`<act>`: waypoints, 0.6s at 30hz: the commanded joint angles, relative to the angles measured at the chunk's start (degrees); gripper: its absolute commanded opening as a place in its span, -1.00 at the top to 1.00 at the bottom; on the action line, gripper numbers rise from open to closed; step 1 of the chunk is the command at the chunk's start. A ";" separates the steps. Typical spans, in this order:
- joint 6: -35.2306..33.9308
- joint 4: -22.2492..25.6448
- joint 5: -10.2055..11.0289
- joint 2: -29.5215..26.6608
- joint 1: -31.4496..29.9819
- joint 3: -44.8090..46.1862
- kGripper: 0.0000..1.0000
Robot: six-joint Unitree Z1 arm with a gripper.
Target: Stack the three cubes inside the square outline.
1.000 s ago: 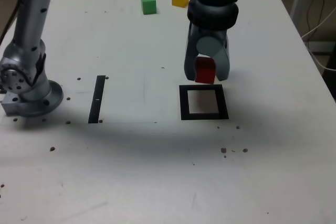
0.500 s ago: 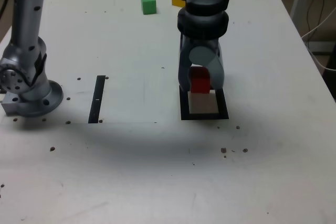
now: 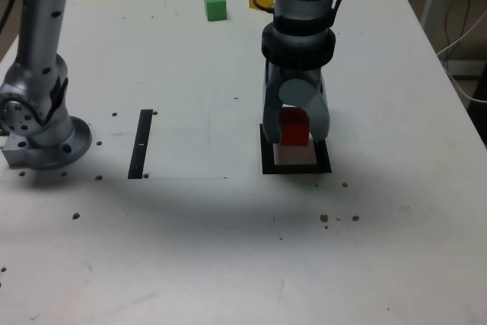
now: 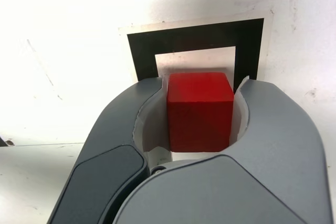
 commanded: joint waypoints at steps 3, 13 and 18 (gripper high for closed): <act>-0.14 -1.28 -0.22 0.47 -0.12 0.75 0.24; -0.17 -2.20 0.16 1.22 -0.12 1.40 -0.23; -0.17 -1.98 0.63 1.63 -0.12 1.28 -0.47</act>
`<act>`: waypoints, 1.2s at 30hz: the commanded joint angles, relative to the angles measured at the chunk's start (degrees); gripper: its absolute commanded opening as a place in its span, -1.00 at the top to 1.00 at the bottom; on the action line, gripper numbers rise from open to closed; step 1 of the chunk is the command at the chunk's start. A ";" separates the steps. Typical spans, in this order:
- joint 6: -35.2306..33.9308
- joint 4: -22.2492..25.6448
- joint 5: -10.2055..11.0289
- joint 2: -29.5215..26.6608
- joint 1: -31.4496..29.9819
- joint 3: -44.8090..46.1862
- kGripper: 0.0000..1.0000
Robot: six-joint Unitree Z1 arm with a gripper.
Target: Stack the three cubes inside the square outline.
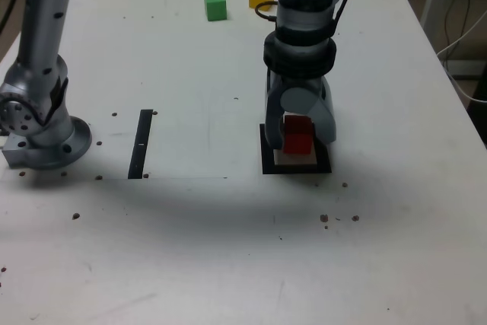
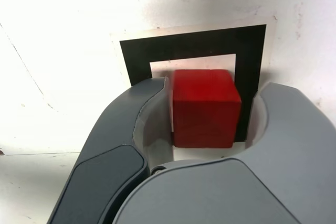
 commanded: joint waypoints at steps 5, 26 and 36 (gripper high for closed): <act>-0.09 1.02 1.10 -0.29 -0.12 -0.10 -0.94; 22.23 19.38 7.90 -4.87 13.22 -19.56 -0.99; 35.17 26.52 7.69 -1.44 29.22 -32.66 -0.99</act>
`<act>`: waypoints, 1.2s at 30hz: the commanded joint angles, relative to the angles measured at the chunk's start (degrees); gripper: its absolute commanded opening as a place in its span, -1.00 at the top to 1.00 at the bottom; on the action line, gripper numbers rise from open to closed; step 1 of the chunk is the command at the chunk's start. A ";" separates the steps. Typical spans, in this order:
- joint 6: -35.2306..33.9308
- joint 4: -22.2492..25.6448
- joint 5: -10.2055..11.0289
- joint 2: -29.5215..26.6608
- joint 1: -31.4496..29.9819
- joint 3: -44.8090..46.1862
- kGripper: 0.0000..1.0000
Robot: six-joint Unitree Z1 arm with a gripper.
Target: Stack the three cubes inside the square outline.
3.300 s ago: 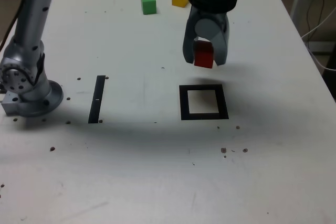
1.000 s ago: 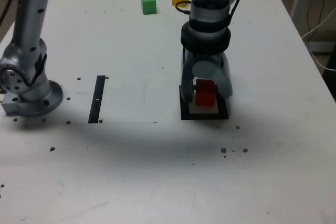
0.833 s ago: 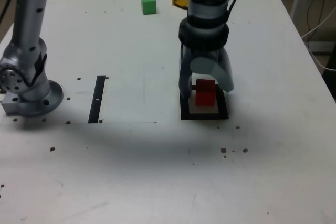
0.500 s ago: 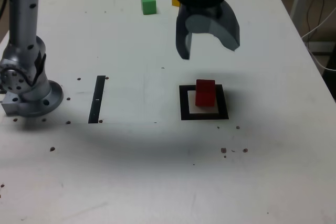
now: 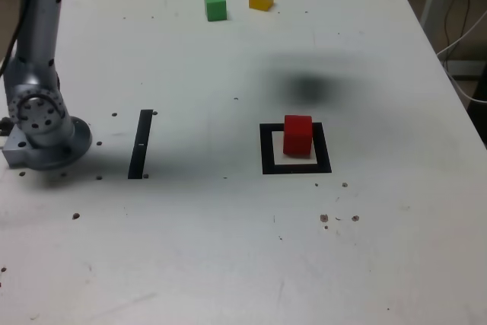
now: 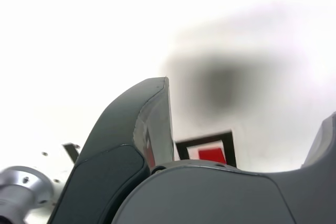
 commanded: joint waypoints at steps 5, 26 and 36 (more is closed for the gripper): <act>5.06 2.51 2.70 3.94 6.55 -5.50 -0.99; 20.87 7.86 -1.17 19.59 22.90 -32.00 -0.99; 32.29 7.76 -1.25 25.95 26.08 -36.80 -0.98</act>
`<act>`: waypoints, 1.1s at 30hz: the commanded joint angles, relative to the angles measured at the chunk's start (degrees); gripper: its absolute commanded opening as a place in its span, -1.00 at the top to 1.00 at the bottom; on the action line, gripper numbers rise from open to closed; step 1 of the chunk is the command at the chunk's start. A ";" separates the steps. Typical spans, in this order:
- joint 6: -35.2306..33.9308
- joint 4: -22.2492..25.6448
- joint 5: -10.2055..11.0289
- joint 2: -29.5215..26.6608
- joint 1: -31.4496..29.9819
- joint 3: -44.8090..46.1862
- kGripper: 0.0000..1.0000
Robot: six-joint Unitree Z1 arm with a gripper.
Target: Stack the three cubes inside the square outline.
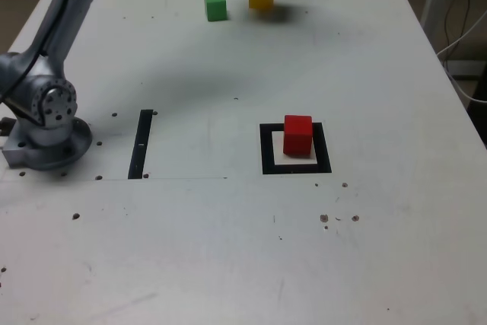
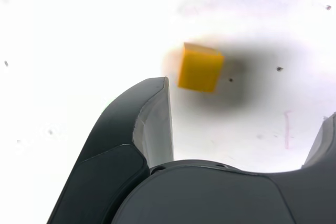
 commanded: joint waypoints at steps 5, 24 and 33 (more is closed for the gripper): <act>4.08 0.12 1.10 2.96 0.80 -2.35 -0.95; 3.39 -4.73 7.20 5.68 -3.01 5.37 -0.75; 3.05 -7.15 7.25 6.22 -3.03 8.01 -0.56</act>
